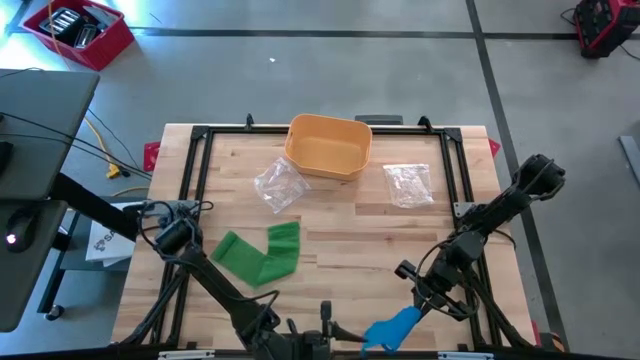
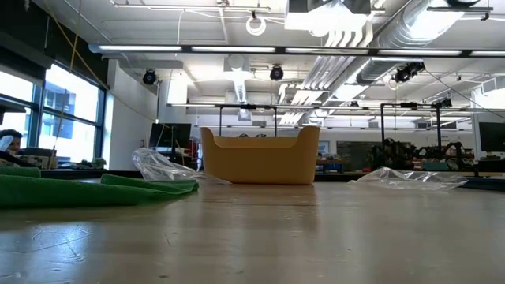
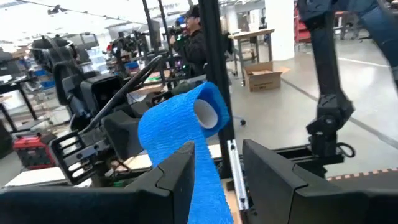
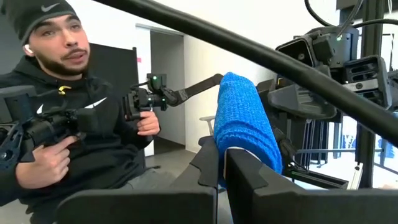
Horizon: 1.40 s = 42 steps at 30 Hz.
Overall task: Roll bandage
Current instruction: Roll the blue bandage
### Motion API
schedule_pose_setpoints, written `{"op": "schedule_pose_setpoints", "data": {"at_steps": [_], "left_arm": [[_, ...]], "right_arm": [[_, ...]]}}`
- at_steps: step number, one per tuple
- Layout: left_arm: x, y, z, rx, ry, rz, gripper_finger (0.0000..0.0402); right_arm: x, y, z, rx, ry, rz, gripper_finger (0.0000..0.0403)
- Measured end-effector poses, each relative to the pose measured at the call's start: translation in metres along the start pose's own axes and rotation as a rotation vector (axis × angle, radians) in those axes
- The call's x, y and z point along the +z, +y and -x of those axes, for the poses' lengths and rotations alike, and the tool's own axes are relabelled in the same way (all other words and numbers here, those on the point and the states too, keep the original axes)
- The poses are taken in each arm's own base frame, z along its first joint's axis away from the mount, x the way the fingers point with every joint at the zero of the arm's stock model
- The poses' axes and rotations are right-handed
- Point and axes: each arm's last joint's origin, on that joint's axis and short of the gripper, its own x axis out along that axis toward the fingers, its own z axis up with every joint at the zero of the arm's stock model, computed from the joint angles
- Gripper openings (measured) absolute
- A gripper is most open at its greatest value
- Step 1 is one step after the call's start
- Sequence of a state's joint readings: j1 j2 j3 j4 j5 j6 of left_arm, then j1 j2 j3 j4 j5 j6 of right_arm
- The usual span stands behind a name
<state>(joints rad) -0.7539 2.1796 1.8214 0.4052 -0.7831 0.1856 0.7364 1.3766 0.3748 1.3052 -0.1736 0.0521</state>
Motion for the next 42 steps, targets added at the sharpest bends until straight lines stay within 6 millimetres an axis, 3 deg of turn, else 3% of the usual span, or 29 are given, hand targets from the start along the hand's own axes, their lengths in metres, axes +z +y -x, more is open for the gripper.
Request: {"op": "schedule_pose_setpoints", "data": {"at_steps": [28, 35, 42], "left_arm": [[-0.004, 0.004, -0.002, 0.054, 0.037, 0.045, 0.0129], [0.004, 0.017, -0.012, 0.107, -0.016, 0.121, 0.0129], [0.017, 0.017, -0.013, 0.081, 0.020, 0.091, 0.0133]], "right_arm": [[-0.002, -0.001, 0.000, -0.016, 0.021, -0.003, 0.0001], [-0.003, -0.001, 0.000, -0.018, 0.036, -0.006, 0.0001], [-0.005, -0.002, 0.000, -0.064, 0.049, -0.007, 0.0001]]}}
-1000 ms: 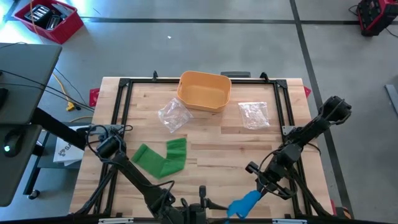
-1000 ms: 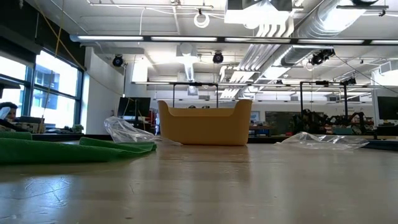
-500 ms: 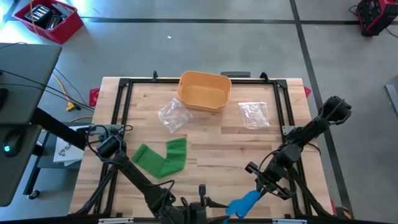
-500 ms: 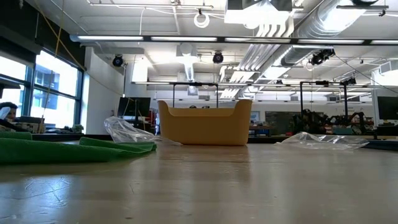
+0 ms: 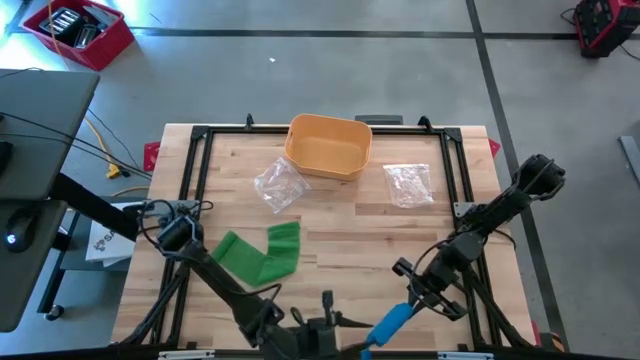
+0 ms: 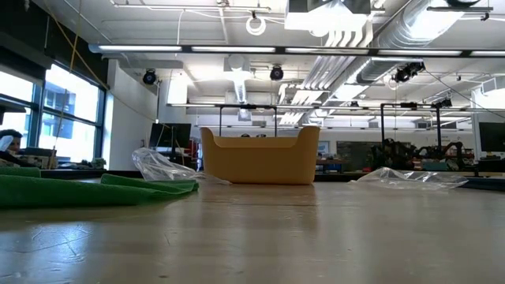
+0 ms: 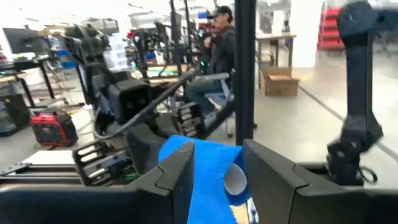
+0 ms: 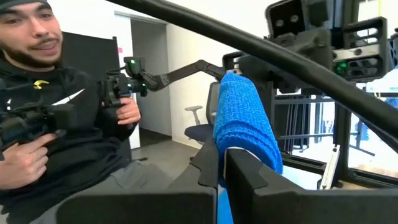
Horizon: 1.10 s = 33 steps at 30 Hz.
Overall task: Roll bandage
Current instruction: Roll the blue bandage
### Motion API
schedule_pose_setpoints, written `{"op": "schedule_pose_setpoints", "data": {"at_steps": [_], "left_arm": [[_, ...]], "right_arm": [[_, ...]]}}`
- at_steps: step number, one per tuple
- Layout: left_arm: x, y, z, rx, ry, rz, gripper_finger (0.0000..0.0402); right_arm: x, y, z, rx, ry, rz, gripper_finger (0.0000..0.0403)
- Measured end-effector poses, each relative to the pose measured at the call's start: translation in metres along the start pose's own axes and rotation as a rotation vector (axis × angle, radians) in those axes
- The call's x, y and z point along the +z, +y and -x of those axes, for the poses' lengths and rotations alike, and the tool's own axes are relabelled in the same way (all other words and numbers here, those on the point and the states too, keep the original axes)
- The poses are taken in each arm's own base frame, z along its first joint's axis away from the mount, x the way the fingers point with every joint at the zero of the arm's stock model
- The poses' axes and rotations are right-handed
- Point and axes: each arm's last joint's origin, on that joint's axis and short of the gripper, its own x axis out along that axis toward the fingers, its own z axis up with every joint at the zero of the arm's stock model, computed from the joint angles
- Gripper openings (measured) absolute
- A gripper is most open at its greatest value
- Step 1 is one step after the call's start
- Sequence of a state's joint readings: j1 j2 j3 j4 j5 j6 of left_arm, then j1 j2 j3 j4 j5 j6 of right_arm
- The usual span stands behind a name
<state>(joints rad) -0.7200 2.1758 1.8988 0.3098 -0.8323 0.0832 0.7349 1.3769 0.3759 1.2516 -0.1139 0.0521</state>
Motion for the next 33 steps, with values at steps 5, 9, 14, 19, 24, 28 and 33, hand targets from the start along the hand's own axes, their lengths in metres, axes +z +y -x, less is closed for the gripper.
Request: {"op": "schedule_pose_setpoints", "data": {"at_steps": [5, 9, 14, 19, 24, 28, 33], "left_arm": [[0.010, -0.009, 0.009, -0.009, 0.032, -0.052, 0.0155], [0.008, -0.011, 0.015, 0.038, 0.077, -0.099, 0.0176], [0.007, -0.001, 0.004, 0.084, 0.078, -0.006, 0.0194], [0.004, 0.003, -0.003, 0.033, 0.084, 0.053, 0.0195], [0.005, -0.001, 0.001, 0.014, 0.086, 0.064, 0.0195], [0.002, -0.006, 0.005, 0.023, 0.090, 0.056, 0.0195], [-0.014, -0.005, -0.006, 0.067, 0.110, 0.007, 0.0195]], "right_arm": [[0.000, 0.000, 0.000, 0.001, 0.001, 0.000, 0.0001], [0.000, 0.000, 0.000, 0.000, 0.000, 0.000, 0.0001], [0.000, 0.000, 0.000, 0.000, -0.001, 0.000, 0.0001], [0.000, 0.000, 0.000, 0.001, -0.001, 0.000, 0.0001], [0.000, 0.000, 0.000, 0.001, -0.001, 0.000, 0.0001], [0.000, 0.000, 0.000, 0.001, -0.001, 0.005, 0.0001], [0.000, 0.000, 0.000, 0.004, -0.001, 0.005, 0.0001]]}}
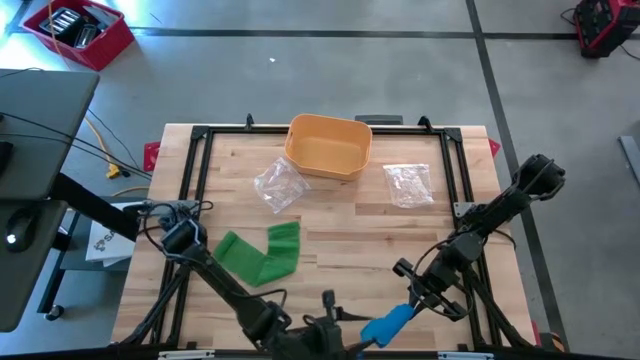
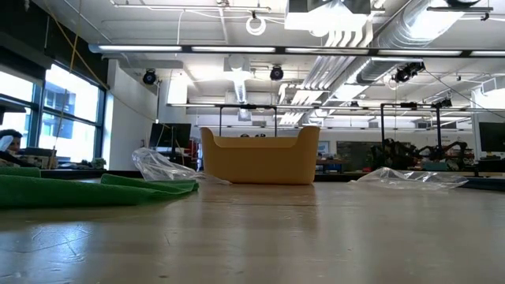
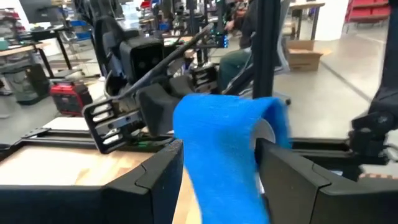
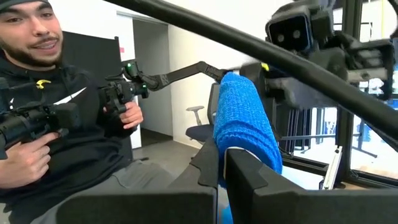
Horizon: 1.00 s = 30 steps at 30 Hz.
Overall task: Roll bandage
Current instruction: Roll the blue bandage
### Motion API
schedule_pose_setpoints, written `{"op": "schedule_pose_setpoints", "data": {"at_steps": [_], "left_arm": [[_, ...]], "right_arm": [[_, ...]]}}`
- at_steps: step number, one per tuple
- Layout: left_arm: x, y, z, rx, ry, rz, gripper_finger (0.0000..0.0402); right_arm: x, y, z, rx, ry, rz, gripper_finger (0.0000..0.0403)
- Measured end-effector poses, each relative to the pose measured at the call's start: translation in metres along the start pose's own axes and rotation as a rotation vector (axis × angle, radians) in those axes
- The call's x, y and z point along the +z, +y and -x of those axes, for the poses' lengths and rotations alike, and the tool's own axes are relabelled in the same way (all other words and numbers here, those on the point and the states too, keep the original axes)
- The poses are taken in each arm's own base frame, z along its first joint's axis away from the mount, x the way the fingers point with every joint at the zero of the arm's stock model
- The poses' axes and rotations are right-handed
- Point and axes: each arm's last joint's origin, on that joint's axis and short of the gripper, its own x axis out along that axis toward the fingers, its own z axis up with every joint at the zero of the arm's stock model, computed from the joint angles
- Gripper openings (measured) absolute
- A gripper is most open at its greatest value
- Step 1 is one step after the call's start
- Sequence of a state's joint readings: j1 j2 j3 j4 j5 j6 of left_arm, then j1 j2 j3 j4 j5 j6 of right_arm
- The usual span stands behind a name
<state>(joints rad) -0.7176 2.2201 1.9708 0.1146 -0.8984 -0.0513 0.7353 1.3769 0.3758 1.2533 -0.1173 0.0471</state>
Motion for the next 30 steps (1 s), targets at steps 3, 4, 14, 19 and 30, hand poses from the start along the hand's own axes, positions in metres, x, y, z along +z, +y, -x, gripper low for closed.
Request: {"op": "schedule_pose_setpoints", "data": {"at_steps": [3, 4, 14, 19, 30], "left_arm": [[-0.003, 0.000, -0.003, 0.009, -0.005, 0.012, 0.0195], [-0.003, 0.000, -0.004, 0.010, -0.006, 0.015, 0.0195], [0.000, 0.004, -0.008, 0.024, -0.030, 0.093, 0.0195], [0.000, 0.011, -0.017, 0.000, -0.024, 0.112, 0.0195], [-0.007, 0.018, -0.023, -0.006, 0.046, 0.106, 0.0187]], "right_arm": [[0.000, 0.000, 0.000, 0.000, 0.000, -0.003, 0.0001], [0.000, 0.000, 0.000, -0.002, -0.001, -0.003, 0.0001], [0.000, 0.000, 0.000, -0.011, 0.001, -0.005, 0.0001], [-0.001, -0.001, 0.000, -0.040, 0.014, -0.006, 0.0001], [-0.003, -0.001, 0.000, -0.053, 0.028, -0.008, 0.0001]]}}
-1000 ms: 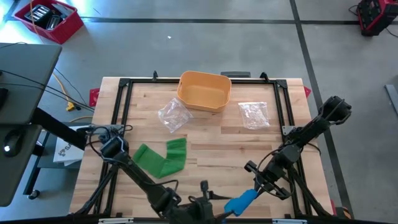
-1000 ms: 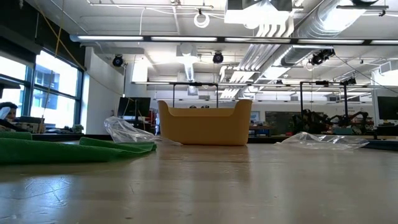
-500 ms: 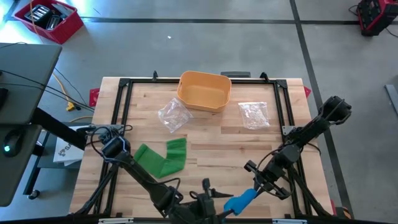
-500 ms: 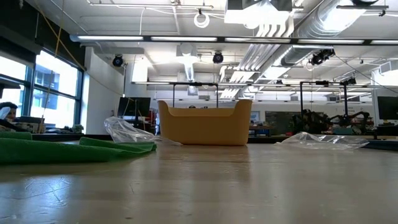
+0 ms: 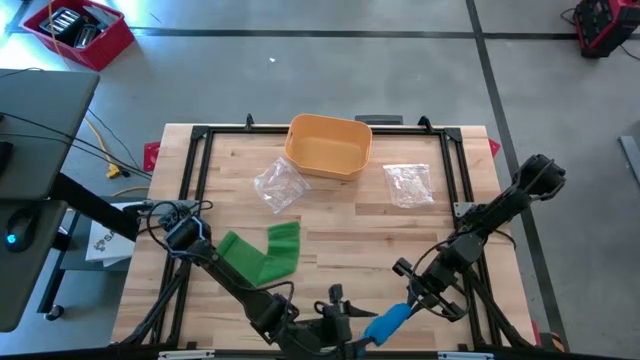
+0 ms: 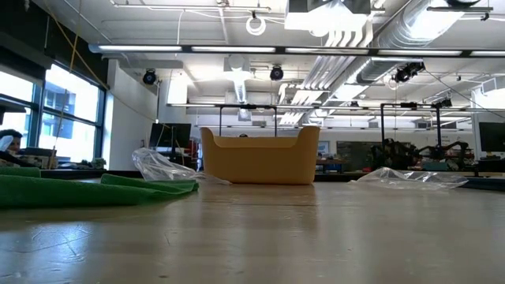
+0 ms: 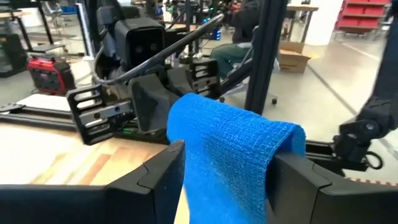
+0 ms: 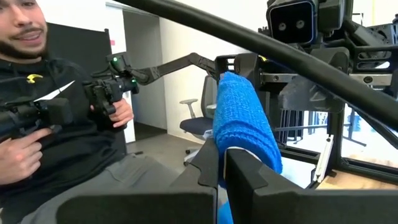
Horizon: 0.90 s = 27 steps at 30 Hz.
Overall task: Roll bandage
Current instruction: Roll the blue bandage
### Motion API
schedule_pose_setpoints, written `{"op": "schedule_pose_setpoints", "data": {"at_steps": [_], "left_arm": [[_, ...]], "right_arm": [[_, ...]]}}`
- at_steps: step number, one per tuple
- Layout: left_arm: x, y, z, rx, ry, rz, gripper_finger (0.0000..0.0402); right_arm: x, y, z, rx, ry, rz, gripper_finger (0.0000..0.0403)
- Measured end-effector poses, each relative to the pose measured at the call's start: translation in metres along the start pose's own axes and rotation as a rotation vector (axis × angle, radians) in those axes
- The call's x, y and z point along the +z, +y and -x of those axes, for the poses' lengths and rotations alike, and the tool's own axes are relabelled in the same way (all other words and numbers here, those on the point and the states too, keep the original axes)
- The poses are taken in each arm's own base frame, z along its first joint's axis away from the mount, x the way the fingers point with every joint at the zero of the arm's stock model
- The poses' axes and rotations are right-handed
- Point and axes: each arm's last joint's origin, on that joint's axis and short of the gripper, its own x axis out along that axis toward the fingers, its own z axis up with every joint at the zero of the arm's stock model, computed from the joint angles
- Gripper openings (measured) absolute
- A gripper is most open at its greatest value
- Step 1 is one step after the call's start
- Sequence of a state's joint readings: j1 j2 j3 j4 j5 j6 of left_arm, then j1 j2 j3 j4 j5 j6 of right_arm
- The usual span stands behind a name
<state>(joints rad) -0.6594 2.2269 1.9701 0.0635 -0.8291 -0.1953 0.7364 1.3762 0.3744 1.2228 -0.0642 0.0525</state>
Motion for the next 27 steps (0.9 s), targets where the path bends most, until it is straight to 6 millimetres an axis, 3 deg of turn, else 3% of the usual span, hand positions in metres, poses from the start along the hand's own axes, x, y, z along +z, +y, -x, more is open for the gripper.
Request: {"op": "schedule_pose_setpoints", "data": {"at_steps": [12, 17, 22, 27], "left_arm": [[-0.005, -0.001, 0.009, 0.055, 0.047, -0.020, 0.0069], [-0.001, 0.001, 0.023, 0.213, 0.033, -0.020, 0.0011], [-0.008, 0.003, 0.032, 0.300, 0.053, 0.019, 0.0012], [-0.024, 0.016, 0.038, 0.394, 0.110, 0.090, 0.0010]], "right_arm": [[-0.002, -0.002, 0.000, -0.064, 0.020, -0.001, 0.0007], [-0.004, -0.006, 0.000, -0.174, 0.043, 0.004, 0.0062], [-0.009, -0.009, 0.001, -0.274, 0.124, 0.067, 0.0135], [-0.017, -0.005, -0.002, -0.451, 0.430, 0.155, 0.0163]]}}
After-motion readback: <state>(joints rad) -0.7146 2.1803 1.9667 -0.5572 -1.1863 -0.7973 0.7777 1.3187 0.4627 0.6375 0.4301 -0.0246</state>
